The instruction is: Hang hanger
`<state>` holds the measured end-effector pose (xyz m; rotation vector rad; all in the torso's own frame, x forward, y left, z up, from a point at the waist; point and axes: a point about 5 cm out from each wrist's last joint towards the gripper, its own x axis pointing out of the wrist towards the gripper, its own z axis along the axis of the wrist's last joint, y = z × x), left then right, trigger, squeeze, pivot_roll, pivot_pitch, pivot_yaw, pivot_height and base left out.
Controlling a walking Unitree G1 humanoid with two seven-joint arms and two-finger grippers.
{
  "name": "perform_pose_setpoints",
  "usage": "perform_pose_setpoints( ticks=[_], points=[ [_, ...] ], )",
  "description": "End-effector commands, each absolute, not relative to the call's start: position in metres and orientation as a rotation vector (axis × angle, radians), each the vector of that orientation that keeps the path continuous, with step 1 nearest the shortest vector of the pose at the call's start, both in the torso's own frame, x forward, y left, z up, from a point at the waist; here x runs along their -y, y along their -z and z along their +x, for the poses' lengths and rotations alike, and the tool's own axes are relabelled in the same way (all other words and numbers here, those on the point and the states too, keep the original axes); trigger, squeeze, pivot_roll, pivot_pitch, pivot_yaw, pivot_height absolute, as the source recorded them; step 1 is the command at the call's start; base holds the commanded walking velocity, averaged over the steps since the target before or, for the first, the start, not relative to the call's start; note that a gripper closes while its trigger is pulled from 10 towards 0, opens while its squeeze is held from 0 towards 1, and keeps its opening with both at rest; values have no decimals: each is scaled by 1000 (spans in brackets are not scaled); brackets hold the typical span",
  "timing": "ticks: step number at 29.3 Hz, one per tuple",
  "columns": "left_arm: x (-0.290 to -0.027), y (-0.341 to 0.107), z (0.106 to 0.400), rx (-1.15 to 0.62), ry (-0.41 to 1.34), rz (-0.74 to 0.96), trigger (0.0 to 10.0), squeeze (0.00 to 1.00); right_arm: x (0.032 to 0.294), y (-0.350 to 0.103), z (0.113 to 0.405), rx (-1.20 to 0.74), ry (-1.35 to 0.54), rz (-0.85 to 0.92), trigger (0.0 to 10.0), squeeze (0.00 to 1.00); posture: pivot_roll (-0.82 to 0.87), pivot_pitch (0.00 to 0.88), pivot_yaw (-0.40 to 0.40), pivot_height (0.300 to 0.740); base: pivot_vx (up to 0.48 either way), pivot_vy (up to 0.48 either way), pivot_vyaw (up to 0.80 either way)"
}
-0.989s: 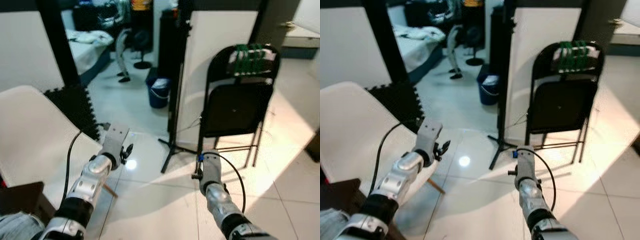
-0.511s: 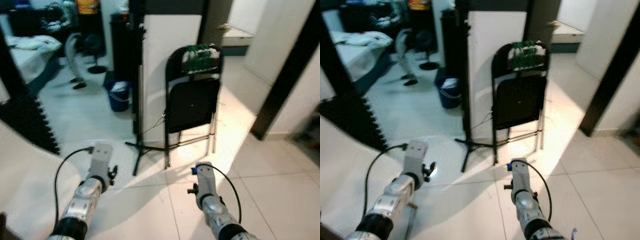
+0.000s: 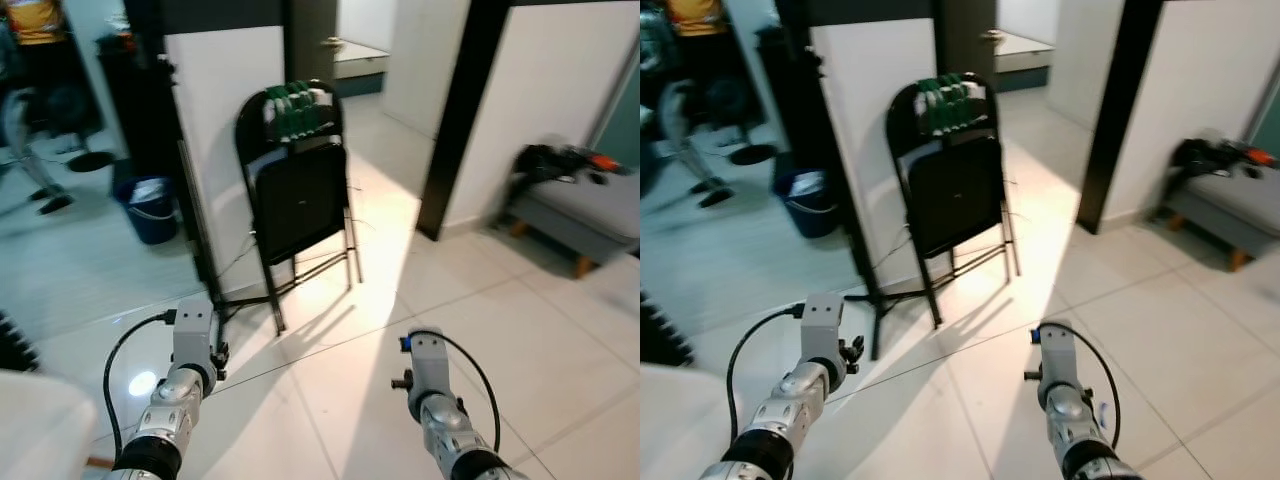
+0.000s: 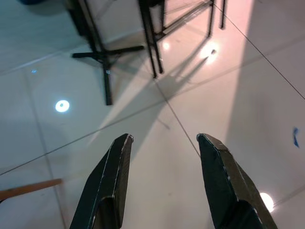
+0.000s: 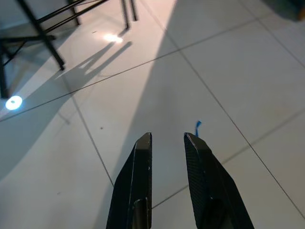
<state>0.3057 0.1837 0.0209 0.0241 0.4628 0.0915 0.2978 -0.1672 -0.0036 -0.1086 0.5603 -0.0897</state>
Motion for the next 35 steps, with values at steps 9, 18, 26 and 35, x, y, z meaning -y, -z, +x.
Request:
perform_pose_setpoints(
  ticks=[9, 18, 26, 35],
  points=[
    [-191, -14, 298, -466, -94, 135, 10000, 0, 150, 11, 293, -605, -7, -110, 10000, 0, 118, 0, -84, 740, 0, 0, -800],
    [-186, 0, 285, -509, -62, 136, 10000, 0, 147, 27, 276, -693, -27, -75, 10000, 0, 131, 0, -111, 740, 0, 0, -800],
    [-189, 4, 282, -537, -92, 110, 10000, 0, 150, 28, 275, -692, -7, -62, 10000, 0, 109, 0, -84, 740, 0, 0, -800],
    [-187, 5, 283, -545, -67, 114, 10000, 0, 150, 30, 272, -706, -14, -64, 10000, 0, 92, 0, -79, 740, 0, 0, -800]
  ],
)
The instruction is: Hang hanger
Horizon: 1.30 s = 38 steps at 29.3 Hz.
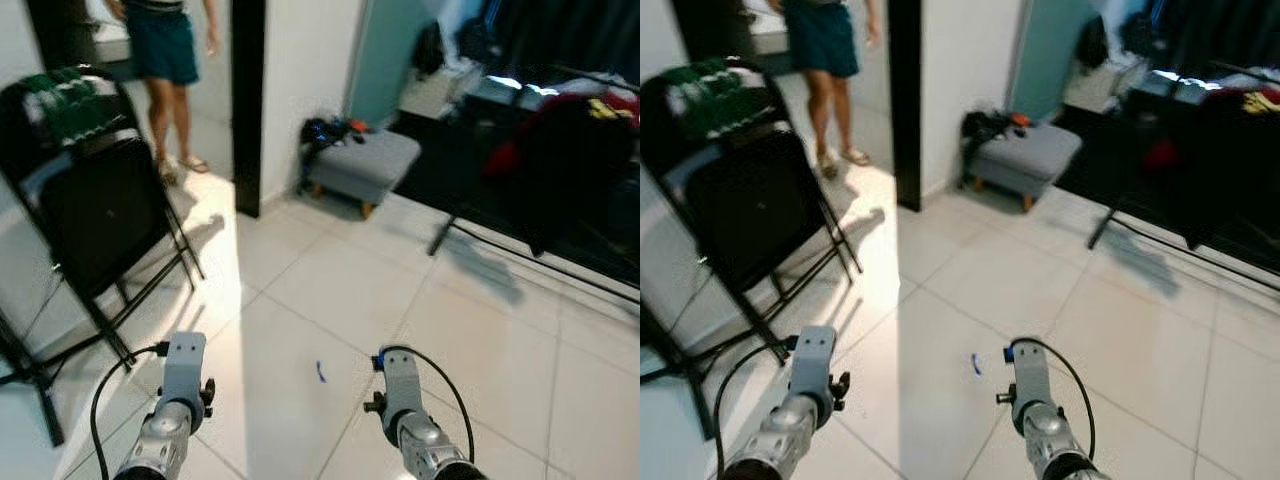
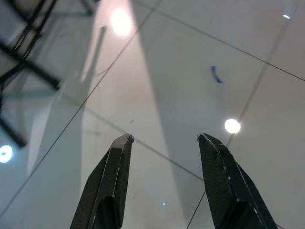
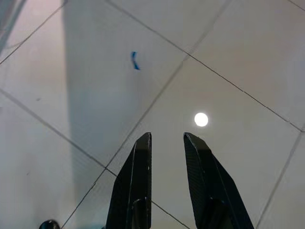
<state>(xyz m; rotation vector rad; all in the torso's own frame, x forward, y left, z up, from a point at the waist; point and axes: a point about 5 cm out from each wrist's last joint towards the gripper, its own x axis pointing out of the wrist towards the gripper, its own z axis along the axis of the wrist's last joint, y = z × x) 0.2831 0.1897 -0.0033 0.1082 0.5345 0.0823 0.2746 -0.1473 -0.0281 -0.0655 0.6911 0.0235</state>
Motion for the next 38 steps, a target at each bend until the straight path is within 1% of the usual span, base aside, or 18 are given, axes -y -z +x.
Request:
perform_pose_setpoints(
  ticks=[1, 9, 16, 23, 26, 30, 33, 35, 38],
  points=[
    [-186, 3, 284, -528, -67, 106, 10000, 0, 150, 30, 273, -706, -14, -65, 10000, 0, 91, 0, -73, 740, 0, 0, -800],
    [-179, -6, 293, -475, -51, 64, 10000, 0, 151, 26, 277, -680, -4, -78, 10000, 0, 81, 0, -69, 740, 0, 0, -800],
    [-182, -6, 292, -478, -64, 42, 10000, 0, 151, 25, 278, -659, -6, -57, 10000, 0, 97, 0, -76, 740, 0, 0, -661],
    [-183, -3, 284, -470, -56, 5, 10000, 0, 144, 25, 276, -627, -41, -25, 10000, 0, 101, 0, -83, 740, 0, 0, 0],
    [-180, -3, 282, -446, -37, 10, 10000, 0, 144, 23, 278, -622, -33, -29, 10000, 0, 81, 0, -42, 740, 0, 0, 0],
    [-177, -4, 285, -440, -23, 33, 10000, 0, 145, 17, 285, -605, -16, -28, 10000, 0, 85, 0, -32, 740, 0, 0, 0],
    [-176, -4, 285, -440, -22, 36, 10000, 0, 144, 16, 286, -597, -19, -26, 10000, 0, 83, 0, -26, 740, 0, 0, 0],
    [-174, -4, 285, -440, -10, 46, 10000, 0, 143, 14, 287, -576, -25, -28, 10000, 0, 57, 0, 0, 740, 0, 0, 0],
    [-172, -5, 285, -433, 0, 53, 10000, 0, 144, 14, 287, -562, -17, -11, 10000, 0, 63, 0, 1, 740, 0, 0, 0]
  ],
)
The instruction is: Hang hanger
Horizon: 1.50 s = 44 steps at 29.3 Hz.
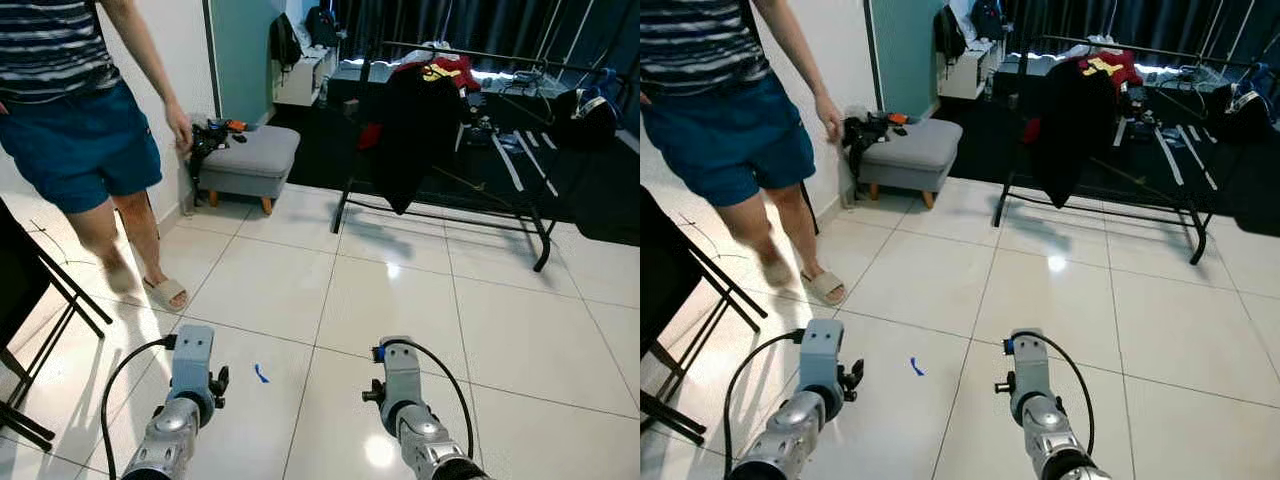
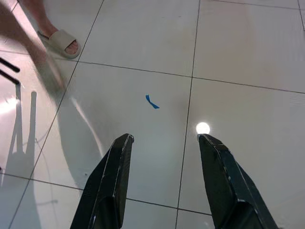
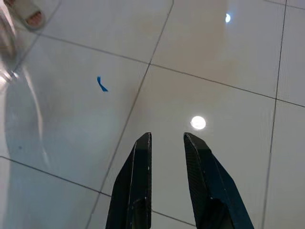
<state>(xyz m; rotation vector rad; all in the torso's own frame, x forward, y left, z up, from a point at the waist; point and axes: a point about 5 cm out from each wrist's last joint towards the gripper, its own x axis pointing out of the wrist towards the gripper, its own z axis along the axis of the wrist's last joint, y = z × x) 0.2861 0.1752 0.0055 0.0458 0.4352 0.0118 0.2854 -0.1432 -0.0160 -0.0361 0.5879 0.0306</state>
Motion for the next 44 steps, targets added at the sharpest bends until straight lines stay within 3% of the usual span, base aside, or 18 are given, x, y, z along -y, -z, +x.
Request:
perform_pose_setpoints(
  ticks=[1, 9, 25, 44],
  points=[
    [-172, -5, 285, -433, 0, 53, 10000, 0, 144, 14, 287, -562, -17, -11, 10000, 0, 63, 0, 1, 740, 0, 0, 0],
    [-164, -12, 294, -420, 38, 29, 10000, 0, 146, 21, 279, -593, -9, -25, 10000, 0, 57, 0, 3, 740, 0, 0, 0],
    [-173, -23, 303, -375, 16, 27, 10000, 0, 143, 19, 281, -592, -20, 2, 10000, 0, 56, 0, -5, 740, 0, 0, -800],
    [-168, -36, 307, -296, 29, 11, 10000, 0, 144, 16, 284, -567, -10, -7, 10000, 0, 64, 0, -15, 740, 0, 0, 0]
  ],
)
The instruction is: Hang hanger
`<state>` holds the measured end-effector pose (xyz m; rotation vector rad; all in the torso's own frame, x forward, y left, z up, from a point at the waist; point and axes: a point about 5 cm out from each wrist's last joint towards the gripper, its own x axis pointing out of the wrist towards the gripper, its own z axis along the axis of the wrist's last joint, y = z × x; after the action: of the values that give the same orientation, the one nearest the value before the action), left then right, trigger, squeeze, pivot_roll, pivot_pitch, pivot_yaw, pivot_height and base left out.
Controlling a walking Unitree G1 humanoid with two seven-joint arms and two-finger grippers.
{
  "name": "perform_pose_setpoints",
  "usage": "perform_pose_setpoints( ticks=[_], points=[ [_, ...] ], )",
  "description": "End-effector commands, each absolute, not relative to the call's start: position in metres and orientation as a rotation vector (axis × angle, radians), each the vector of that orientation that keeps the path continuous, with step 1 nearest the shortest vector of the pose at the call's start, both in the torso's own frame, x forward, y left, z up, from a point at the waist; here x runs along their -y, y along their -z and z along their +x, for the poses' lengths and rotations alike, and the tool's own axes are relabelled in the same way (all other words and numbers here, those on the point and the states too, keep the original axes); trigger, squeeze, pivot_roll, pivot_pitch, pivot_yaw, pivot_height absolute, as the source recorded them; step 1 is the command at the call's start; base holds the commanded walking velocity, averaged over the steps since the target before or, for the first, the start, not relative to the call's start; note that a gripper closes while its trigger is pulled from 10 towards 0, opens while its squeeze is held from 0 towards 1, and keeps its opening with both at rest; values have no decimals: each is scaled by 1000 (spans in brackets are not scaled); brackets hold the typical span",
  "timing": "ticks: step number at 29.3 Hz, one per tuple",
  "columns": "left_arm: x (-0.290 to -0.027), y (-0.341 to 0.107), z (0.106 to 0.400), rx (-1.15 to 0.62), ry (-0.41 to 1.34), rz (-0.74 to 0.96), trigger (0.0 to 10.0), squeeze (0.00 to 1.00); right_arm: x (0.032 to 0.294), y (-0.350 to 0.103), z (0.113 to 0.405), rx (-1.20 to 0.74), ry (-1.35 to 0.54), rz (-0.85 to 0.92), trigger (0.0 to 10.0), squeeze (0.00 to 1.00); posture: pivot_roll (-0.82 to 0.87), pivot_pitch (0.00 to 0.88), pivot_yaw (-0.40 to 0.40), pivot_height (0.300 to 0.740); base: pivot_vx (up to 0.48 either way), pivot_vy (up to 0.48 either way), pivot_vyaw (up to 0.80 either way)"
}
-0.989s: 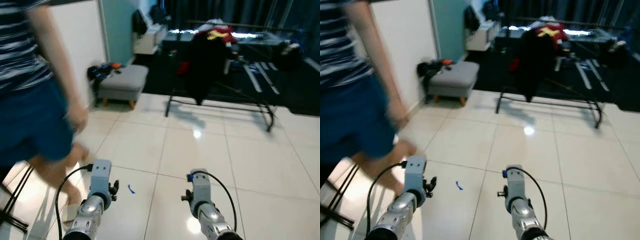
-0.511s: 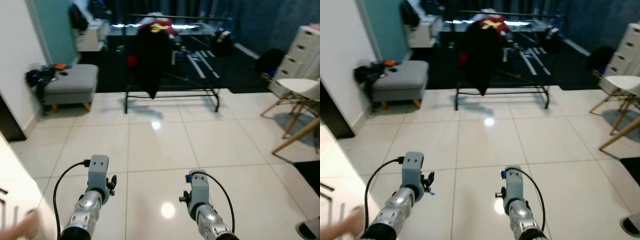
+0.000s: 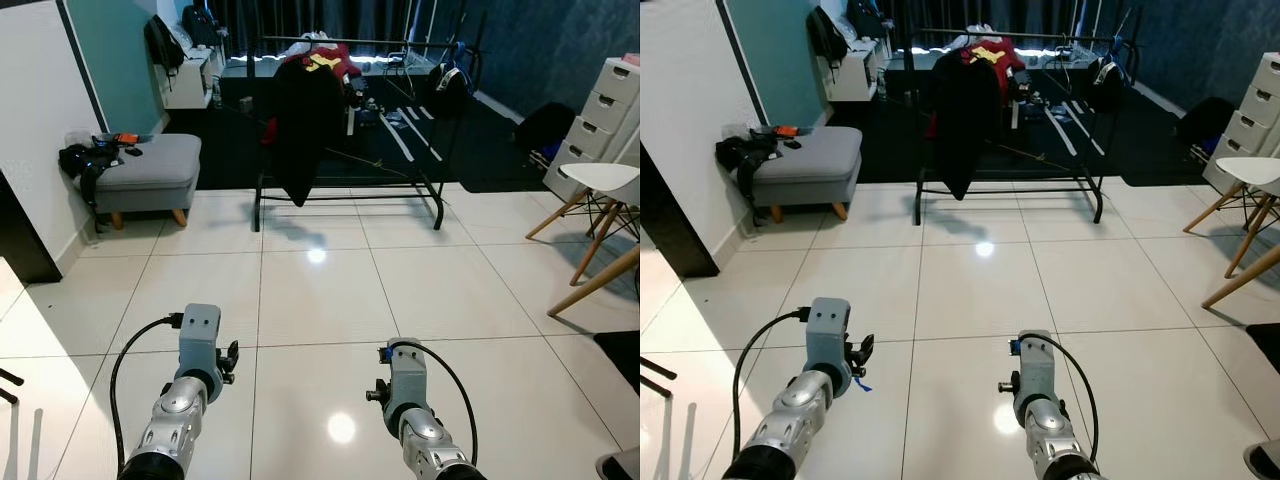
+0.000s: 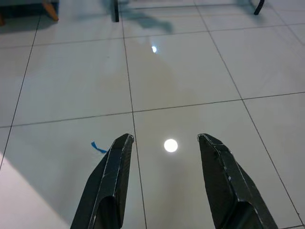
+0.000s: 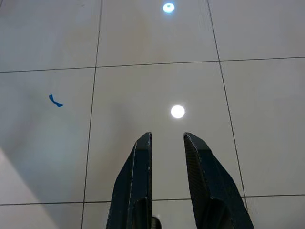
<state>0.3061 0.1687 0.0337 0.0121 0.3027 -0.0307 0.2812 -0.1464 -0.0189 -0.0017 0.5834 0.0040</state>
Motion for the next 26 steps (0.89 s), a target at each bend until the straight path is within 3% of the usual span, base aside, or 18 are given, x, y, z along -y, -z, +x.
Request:
perform_pose_setpoints(
  ticks=[1, 26],
  points=[
    [-168, -36, 307, -296, 29, 11, 10000, 0, 144, 16, 284, -567, -10, -7, 10000, 0, 64, 0, -15, 740, 0, 0, 0],
    [-166, -36, 306, -312, 15, -4, 10000, 0, 150, 15, 284, -554, -1, -12, 10000, 0, 57, 26, 19, 740, 0, 0, 0]
  ],
)
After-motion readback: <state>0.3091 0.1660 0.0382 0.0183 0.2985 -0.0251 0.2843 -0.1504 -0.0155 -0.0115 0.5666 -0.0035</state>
